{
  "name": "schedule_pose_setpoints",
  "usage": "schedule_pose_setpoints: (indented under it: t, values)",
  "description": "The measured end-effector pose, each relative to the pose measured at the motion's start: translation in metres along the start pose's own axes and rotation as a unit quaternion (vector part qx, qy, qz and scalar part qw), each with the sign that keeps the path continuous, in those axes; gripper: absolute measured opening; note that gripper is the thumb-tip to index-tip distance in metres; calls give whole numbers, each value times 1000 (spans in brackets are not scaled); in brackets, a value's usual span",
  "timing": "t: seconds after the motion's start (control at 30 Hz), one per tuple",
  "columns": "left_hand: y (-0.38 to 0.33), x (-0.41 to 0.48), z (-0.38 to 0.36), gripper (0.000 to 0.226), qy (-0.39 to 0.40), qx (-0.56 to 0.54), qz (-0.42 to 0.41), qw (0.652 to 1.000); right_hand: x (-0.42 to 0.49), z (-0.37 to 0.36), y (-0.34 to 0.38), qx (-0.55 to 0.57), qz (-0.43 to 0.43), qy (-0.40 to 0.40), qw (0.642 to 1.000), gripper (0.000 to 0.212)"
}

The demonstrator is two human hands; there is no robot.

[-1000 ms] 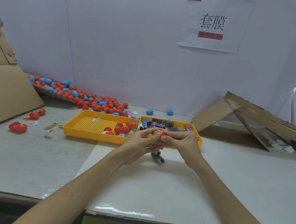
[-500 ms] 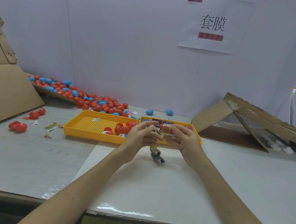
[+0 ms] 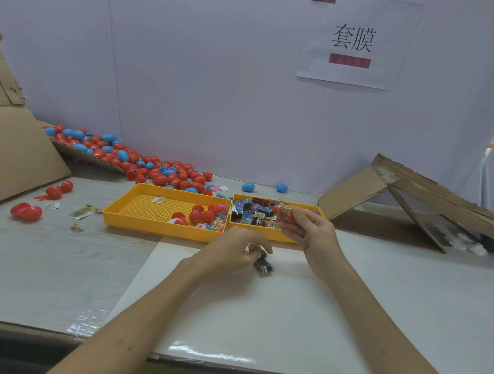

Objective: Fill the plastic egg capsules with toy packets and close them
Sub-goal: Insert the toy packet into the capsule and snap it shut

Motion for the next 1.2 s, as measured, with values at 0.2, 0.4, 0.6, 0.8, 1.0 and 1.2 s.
schedule_pose_setpoints:
  t: [0.2,0.4,0.6,0.8,1.0,1.2]
  values:
    - [3,-2,-6,46,40,15,15,999,0,1,2,10,4,-10,1000,26]
    - [6,-2,-7,50,43,40,-7,998,3,6,-5,22,-33,-18,999,24]
    - [7,0,-7,32,17,49,-17,998,5,8,-10,17,-60,-34,997,18]
    - [5,-1,-5,30,13,17,8,1000,9,14,-14,12,-67,-48,997,11]
    - [5,-2,-5,29,12,-6,21,1000,10,19,-18,45,-99,-62,992,17]
    - [12,0,-8,31,5,-27,18,999,8,10,-18,62,-148,-30,987,17]
Point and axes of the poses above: each hand's wrist, its own x-axis towards the middle knuckle, its own z-axis out of the back of the hand, y = z × x, the point moved 9 cm from there along x, towards the middle knuckle, and after that the axes turned 7 degrees about -y, right-handed, at the moved point
